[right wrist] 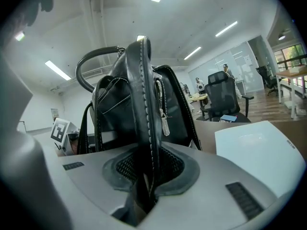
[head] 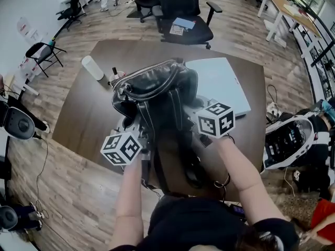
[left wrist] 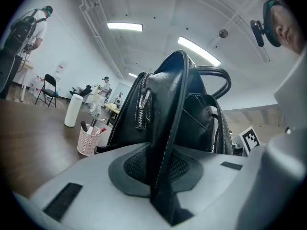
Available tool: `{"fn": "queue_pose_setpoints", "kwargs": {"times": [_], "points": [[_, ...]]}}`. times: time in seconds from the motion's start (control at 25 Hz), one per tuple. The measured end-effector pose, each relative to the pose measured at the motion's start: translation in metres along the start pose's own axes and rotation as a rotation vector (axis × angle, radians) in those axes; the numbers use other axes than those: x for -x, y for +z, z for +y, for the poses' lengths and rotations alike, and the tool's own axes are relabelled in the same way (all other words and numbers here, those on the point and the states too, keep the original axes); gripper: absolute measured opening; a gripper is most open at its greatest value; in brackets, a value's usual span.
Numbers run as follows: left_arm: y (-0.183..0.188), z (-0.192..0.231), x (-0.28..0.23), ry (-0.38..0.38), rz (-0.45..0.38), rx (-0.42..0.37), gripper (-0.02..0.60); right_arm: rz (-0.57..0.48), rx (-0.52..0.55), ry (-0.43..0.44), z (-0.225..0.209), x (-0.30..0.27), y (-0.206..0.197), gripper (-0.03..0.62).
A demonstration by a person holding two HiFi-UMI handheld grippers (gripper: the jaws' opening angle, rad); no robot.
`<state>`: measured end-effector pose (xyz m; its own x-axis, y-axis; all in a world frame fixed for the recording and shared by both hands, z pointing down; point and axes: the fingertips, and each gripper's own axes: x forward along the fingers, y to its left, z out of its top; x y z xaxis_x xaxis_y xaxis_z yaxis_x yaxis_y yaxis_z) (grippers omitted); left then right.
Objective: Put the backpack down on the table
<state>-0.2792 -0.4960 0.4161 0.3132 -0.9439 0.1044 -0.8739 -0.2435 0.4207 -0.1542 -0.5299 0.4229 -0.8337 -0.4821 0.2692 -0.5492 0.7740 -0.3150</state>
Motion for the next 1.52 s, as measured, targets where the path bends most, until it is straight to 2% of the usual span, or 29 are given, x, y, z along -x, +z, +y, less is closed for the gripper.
{"fn": "queue_pose_setpoints", "kwargs": {"times": [0.16, 0.44, 0.52, 0.8, 0.96, 1.08, 1.16, 1.32, 1.52], "points": [[-0.012, 0.012, -0.011, 0.007, 0.012, -0.029, 0.057, 0.008, 0.019, -0.015, -0.010, -0.009, -0.009, 0.091], [-0.019, 0.016, -0.020, -0.096, 0.012, 0.016, 0.066, -0.018, -0.076, 0.017, -0.026, -0.016, -0.022, 0.100], [-0.023, 0.018, -0.020, -0.105, -0.001, 0.041, 0.067, -0.016, -0.084, 0.027, -0.027, -0.018, -0.025, 0.101], [-0.032, 0.017, -0.013, -0.119, -0.022, 0.045, 0.069, -0.013, -0.081, 0.027, -0.025, -0.013, -0.036, 0.118], [-0.038, 0.014, -0.012, -0.156, -0.032, 0.039, 0.071, 0.000, -0.078, 0.025, -0.028, -0.007, -0.042, 0.153], [-0.039, 0.014, -0.010, -0.148, -0.028, -0.003, 0.074, 0.014, -0.072, 0.016, -0.029, -0.004, -0.045, 0.192], [-0.038, 0.011, -0.005, -0.150, -0.028, -0.040, 0.088, 0.024, -0.069, 0.017, -0.027, 0.000, -0.046, 0.204], [-0.039, 0.008, 0.010, -0.171, -0.025, -0.051, 0.184, 0.024, -0.058, 0.012, -0.025, 0.016, -0.049, 0.218], [-0.046, 0.006, 0.027, -0.137, 0.005, -0.082, 0.184, -0.003, -0.058, -0.024, -0.026, 0.044, -0.049, 0.201]]}}
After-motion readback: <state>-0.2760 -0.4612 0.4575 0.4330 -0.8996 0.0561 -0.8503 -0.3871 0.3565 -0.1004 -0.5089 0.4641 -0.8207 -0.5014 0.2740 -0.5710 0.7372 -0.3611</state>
